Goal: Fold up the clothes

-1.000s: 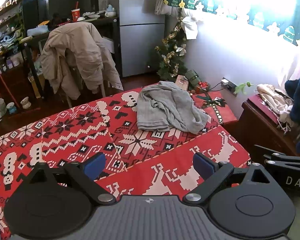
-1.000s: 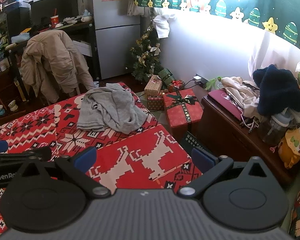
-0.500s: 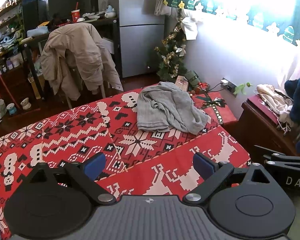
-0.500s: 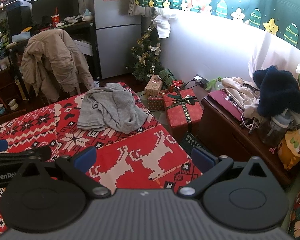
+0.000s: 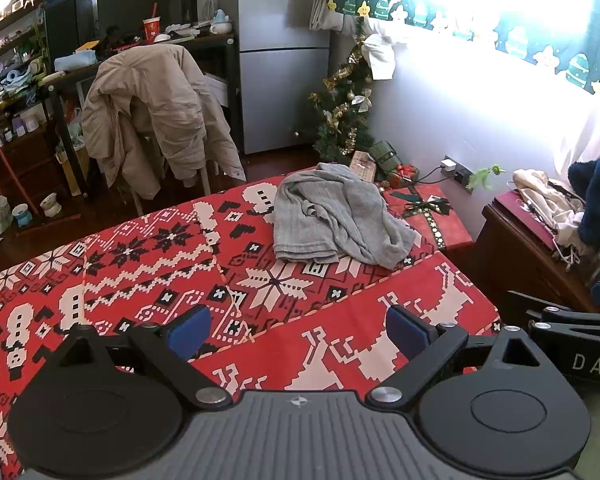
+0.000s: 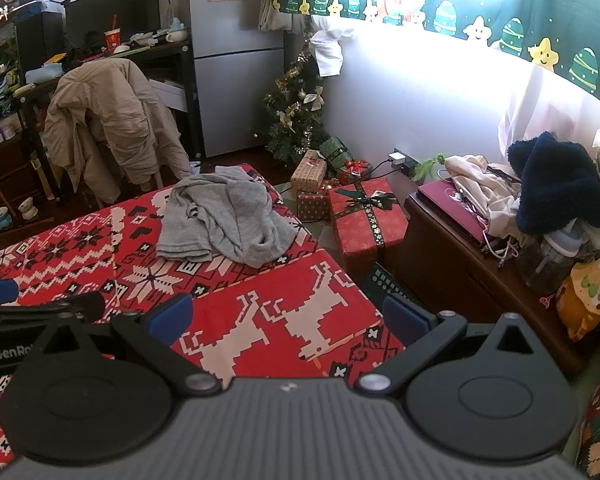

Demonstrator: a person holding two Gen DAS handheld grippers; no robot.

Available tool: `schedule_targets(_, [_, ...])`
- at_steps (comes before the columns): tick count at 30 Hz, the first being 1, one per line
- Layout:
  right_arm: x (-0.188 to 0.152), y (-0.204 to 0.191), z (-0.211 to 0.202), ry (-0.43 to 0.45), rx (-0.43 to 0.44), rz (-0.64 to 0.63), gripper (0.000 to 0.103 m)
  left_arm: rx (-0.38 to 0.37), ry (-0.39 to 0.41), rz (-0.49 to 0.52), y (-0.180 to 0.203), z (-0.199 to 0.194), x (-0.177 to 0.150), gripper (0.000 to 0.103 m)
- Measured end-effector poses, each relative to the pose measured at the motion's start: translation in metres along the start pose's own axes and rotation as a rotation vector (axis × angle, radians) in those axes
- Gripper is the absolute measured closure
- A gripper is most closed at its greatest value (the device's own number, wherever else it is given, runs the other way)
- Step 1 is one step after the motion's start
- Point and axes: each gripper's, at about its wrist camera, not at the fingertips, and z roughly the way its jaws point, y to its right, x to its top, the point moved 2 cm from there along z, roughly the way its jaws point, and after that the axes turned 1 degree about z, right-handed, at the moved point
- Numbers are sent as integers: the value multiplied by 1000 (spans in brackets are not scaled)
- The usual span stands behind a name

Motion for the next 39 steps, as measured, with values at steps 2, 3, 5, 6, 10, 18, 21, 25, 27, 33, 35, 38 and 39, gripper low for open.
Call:
schedule_targets(2, [0, 0, 0, 0, 0, -1, 1, -2, 0, -1, 0, 0, 0, 8])
schedule_targets(3, [0, 0, -1, 1, 0, -2, 1, -3, 0, -1, 0, 0, 0, 8])
schedule_targets(5, [0, 0, -1, 2, 0, -3, 1, -2, 1, -1, 0, 0, 0, 8])
schedule_targets(6, [0, 0, -1, 2, 1, -3, 1, -3, 2, 0, 0, 0, 0, 8])
schedule_targets(10, [1, -1, -2, 3, 2, -6, 1, -9, 0, -2, -2, 1, 0, 8])
schedule_targets(18, [0, -4, -1, 1, 2, -14, 1, -11, -7, -1, -4, 3, 0, 8])
schedule_targets(21, [1, -5, 0, -1, 1, -15, 1, -19, -7, -9, -5, 4, -1, 8])
schedule_targets(25, [0, -5, 2, 0, 3, -16, 1, -28, -9, -20, -6, 7, -3, 8])
schedule_targets(27, [0, -6, 4, -2, 3, -17, 1, -31, -11, -22, -6, 8, -4, 8])
schedule_targets(33, [-3, -7, 12, -10, 11, -18, 1, -33, -10, -17, -8, 15, -8, 8])
schedule_targets(35, [-5, -7, 16, -12, 17, -15, 1, -36, -15, -20, -9, 19, -9, 8])
schedule_targets(38, [-7, -8, 23, -15, 35, -10, 1, -43, -29, -34, -11, 28, -11, 8])
schedule_targets(39, [-8, -8, 26, -15, 39, -10, 1, -47, -29, -40, -12, 30, -12, 8])
